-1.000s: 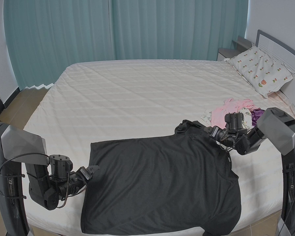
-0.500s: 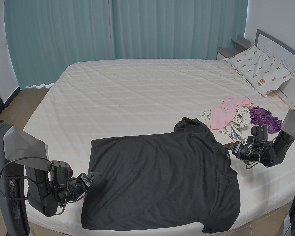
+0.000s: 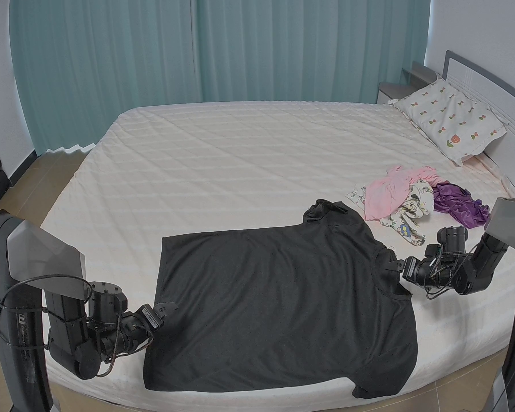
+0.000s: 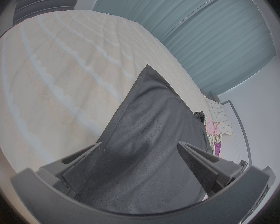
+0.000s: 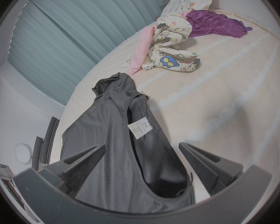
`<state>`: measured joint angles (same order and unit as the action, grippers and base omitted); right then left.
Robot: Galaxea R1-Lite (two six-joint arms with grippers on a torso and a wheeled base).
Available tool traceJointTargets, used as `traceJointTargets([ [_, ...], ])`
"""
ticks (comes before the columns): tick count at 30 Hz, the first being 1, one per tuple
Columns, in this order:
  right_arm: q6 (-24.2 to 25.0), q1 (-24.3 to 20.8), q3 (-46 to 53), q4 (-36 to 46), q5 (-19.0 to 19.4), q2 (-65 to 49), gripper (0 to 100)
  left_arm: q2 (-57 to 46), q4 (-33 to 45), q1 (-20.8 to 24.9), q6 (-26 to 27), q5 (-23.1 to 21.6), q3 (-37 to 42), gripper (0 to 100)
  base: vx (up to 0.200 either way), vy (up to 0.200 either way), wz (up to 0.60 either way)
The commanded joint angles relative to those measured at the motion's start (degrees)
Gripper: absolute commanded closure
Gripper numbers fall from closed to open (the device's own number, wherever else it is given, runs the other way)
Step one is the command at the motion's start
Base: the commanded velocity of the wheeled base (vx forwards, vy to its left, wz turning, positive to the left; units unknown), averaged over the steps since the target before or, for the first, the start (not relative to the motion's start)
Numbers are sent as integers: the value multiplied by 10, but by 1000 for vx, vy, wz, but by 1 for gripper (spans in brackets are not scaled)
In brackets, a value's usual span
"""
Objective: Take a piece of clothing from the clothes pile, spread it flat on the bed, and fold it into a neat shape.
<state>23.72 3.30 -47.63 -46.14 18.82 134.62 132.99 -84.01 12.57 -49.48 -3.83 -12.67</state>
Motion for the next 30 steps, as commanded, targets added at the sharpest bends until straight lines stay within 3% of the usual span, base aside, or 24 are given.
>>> traceJointTargets([
  [1, -1, 3, -26, 1, 2, 37, 0, 1, 0, 0, 0, 0, 0, 0, 0, 0, 0],
  [8, 0, 7, -55, -1, 0, 68, 0, 1, 0, 0, 0, 0, 0, 0, 0, 0, 0],
  [9, 2, 7, -59, -3, 0, 74, 100, 1, 0, 0, 0, 0, -1, 0, 0, 0, 0],
  [29, 4, 41, -58, -2, -1, 72, 100, 1, 0, 0, 0, 0, 0, 0, 0, 0, 0],
  [30, 5, 41, -59, -2, -1, 71, 0, 1, 0, 0, 0, 0, 0, 0, 0, 0, 0],
])
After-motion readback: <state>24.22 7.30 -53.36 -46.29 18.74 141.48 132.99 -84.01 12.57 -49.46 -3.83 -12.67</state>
